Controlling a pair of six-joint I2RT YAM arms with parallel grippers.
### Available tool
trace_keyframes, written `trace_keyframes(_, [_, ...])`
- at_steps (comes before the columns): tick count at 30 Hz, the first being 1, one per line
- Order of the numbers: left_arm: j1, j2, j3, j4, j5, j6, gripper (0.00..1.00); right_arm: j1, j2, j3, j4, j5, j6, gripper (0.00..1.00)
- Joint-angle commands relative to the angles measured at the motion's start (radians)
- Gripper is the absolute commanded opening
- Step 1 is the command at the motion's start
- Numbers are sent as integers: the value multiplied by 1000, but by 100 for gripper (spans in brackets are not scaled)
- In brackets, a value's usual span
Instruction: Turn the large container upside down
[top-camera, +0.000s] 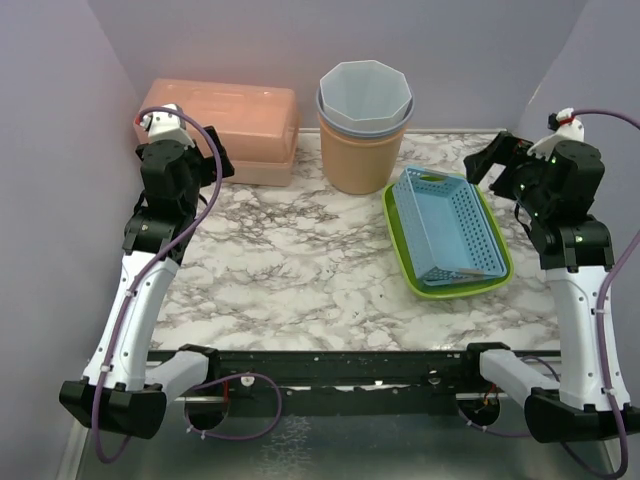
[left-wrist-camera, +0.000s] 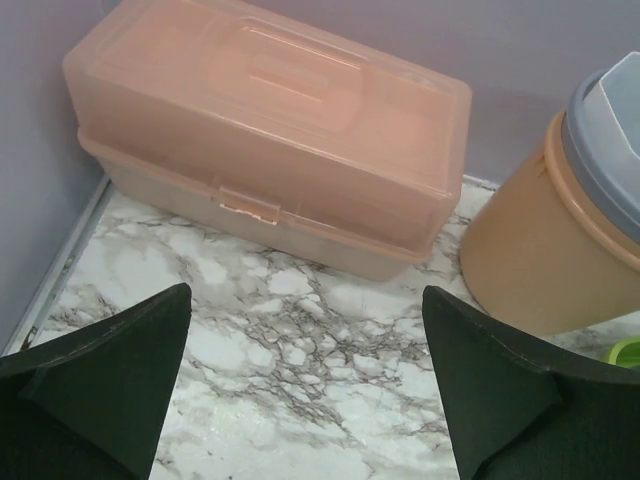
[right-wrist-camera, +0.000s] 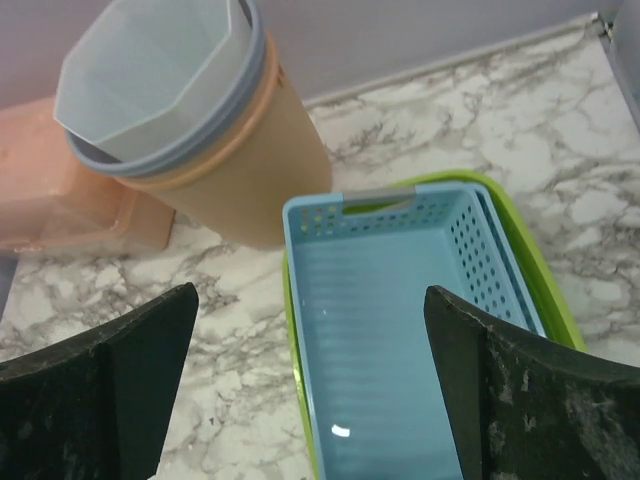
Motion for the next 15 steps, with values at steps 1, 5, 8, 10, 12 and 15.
trace_keyframes(1, [2, -46, -52, 20, 57, 6, 99, -6, -15, -75, -86, -19, 31, 100])
trace_keyframes(5, [2, -44, -73, -38, 63, -67, 99, -4, -22, -155, -89, -9, 28, 100])
trace_keyframes(8, [2, -46, -88, -135, 94, -137, 99, -5, 23, -190, -127, -40, 28, 100])
trace_keyframes(10, [2, -68, -130, -149, 140, -123, 99, -5, 67, -179, -177, -74, 19, 100])
trace_keyframes(12, [2, -109, -191, -139, 133, -210, 99, -5, 99, -185, -197, -132, 14, 100])
trace_keyframes(15, [2, -155, -262, -110, 221, -238, 99, -5, 108, -251, -113, -267, 28, 100])
